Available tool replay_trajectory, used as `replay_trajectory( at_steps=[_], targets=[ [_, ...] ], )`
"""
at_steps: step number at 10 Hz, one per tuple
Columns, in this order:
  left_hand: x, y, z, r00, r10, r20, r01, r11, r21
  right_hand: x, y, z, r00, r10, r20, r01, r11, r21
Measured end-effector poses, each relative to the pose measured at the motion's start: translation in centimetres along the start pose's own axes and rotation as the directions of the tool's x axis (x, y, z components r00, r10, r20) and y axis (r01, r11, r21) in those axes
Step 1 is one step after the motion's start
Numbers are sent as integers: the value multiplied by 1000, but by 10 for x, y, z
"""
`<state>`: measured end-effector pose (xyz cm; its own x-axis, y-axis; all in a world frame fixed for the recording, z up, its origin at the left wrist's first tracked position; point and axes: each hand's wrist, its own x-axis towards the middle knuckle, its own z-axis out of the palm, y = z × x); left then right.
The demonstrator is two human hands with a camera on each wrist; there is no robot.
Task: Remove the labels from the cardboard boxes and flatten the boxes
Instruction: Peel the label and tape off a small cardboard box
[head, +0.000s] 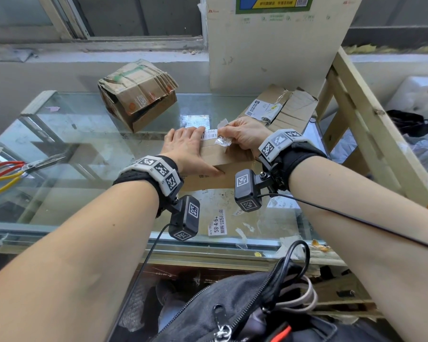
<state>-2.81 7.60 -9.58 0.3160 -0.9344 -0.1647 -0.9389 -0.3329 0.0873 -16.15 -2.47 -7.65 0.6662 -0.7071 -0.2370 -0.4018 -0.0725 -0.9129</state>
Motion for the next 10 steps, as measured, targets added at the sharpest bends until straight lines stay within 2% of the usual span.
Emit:
replay_trajectory(
  at_steps=[10],
  targets=[
    [3,-2,4,1000,3,-7,-4,1000,-2,1,4,-3,999,41,-23,-35,972,232]
  ],
)
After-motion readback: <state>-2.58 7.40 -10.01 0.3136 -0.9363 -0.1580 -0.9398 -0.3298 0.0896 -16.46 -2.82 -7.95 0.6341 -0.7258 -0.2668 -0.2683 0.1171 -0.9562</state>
